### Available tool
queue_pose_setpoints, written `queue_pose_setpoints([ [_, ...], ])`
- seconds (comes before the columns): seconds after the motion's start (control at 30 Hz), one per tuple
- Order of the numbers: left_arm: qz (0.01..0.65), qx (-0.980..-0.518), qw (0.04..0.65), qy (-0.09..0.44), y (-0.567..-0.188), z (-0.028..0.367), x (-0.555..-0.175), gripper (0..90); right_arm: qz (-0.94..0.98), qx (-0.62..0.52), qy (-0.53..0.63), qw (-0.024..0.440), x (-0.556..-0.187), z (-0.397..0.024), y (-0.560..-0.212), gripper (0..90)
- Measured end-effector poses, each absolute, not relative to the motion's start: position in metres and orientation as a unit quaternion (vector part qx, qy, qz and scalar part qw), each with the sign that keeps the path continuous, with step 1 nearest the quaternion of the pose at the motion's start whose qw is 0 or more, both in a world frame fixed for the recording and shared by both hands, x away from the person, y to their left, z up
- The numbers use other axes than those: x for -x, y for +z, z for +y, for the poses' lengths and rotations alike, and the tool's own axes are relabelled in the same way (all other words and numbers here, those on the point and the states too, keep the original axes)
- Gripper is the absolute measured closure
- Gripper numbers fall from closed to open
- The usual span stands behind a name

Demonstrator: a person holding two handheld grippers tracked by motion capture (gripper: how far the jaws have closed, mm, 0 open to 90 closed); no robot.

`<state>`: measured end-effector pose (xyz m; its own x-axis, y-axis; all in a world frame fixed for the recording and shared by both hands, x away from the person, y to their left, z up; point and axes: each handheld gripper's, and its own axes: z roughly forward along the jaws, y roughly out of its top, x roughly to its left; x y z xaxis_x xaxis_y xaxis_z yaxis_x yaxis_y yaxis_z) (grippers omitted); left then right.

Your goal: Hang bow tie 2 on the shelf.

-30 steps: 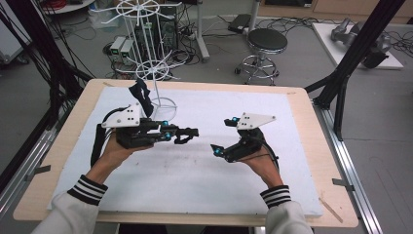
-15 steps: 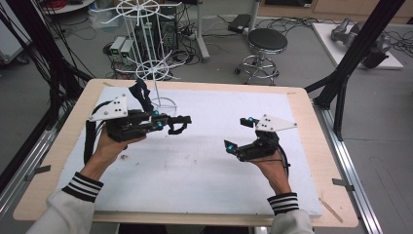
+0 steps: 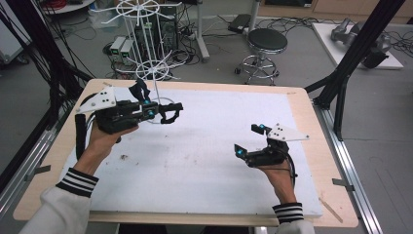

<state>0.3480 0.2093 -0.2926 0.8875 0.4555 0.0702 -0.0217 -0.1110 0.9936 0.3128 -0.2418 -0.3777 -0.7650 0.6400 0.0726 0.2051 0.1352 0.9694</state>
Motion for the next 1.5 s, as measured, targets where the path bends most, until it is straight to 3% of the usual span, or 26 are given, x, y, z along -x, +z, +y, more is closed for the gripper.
queue_pose_setpoints([
  [0.87,0.195,-0.695,0.657,0.216,-0.275,0.226,-0.364,81.2,0.678,-0.341,0.607,0.235,-0.293,-0.265,-0.405,1.0],
  [1.5,0.234,-0.689,0.644,0.237,-0.282,0.227,-0.381,81.2,0.653,-0.356,0.612,0.268,-0.284,-0.271,-0.418,1.0],
])
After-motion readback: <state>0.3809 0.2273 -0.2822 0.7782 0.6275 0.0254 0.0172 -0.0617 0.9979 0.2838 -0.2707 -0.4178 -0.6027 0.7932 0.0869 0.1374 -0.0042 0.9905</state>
